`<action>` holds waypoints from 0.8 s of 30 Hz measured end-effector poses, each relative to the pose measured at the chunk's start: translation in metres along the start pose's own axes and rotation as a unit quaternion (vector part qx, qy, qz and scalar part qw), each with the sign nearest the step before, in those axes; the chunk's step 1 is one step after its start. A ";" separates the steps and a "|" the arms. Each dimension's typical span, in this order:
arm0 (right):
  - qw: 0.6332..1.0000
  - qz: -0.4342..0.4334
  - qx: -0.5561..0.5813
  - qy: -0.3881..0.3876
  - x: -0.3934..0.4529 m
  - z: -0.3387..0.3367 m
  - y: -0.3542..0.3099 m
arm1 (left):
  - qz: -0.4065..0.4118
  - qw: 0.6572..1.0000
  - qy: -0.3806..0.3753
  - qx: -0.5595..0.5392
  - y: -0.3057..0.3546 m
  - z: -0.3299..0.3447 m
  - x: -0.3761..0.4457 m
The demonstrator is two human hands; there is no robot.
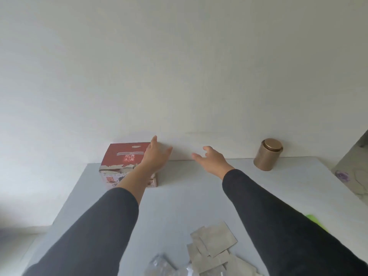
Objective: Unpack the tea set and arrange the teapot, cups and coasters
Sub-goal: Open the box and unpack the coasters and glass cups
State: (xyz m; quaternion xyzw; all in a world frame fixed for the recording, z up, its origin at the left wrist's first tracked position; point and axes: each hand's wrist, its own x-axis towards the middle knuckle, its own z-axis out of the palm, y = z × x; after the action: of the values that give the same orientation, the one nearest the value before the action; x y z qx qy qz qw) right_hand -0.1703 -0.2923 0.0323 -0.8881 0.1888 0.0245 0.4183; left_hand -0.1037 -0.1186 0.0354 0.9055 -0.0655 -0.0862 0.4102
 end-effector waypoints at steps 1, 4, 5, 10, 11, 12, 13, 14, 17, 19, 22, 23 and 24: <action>1.000 -0.004 -0.003 -0.009 0.003 0.005 -0.006 | -0.009 1.000 0.007 0.002 -0.008 -0.008 -0.001; 0.999 -0.013 -0.017 -0.031 0.013 0.023 -0.021 | -0.036 0.999 0.017 0.011 -0.032 -0.027 -0.004; 0.999 -0.015 -0.016 -0.035 0.017 0.030 -0.026 | -0.043 0.999 0.022 0.014 -0.041 -0.033 -0.003; 0.998 -0.002 0.005 -0.065 0.037 0.078 -0.043 | -0.090 0.994 0.051 0.035 -0.090 -0.058 0.021; 0.997 0.000 0.007 -0.072 0.042 0.089 -0.046 | -0.101 0.993 0.053 0.032 -0.101 -0.061 0.028; 0.997 0.003 0.009 -0.076 0.048 0.100 -0.049 | -0.114 0.992 0.055 0.028 -0.110 -0.064 0.034; 0.997 0.008 0.012 -0.078 0.055 0.111 -0.052 | -0.128 0.990 0.057 0.024 -0.121 -0.066 0.041; 0.997 0.016 0.017 -0.080 0.061 0.121 -0.054 | -0.144 0.988 0.058 0.020 -0.131 -0.068 0.048; 0.995 0.047 0.031 -0.077 0.079 0.149 -0.060 | -0.178 0.982 0.068 0.000 -0.161 -0.075 0.073; 0.995 0.068 0.033 -0.067 0.089 0.165 -0.063 | -0.189 0.980 0.068 -0.003 -0.176 -0.079 0.089; 0.993 0.096 0.053 -0.039 0.103 0.187 -0.067 | -0.191 0.981 0.034 0.000 -0.193 -0.084 0.109; 0.993 0.101 0.060 -0.026 0.105 0.193 -0.068 | -0.189 0.982 0.020 -0.001 -0.196 -0.084 0.112; 0.992 0.107 0.067 -0.012 0.106 0.199 -0.069 | -0.187 0.982 0.007 -0.004 -0.199 -0.084 0.115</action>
State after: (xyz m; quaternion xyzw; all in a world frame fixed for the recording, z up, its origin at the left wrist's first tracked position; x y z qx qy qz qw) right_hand -0.0244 -0.1361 -0.0673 -0.8326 0.2786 0.0668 0.4740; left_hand 0.0354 0.0515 -0.0718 0.9008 0.1083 -0.1552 0.3908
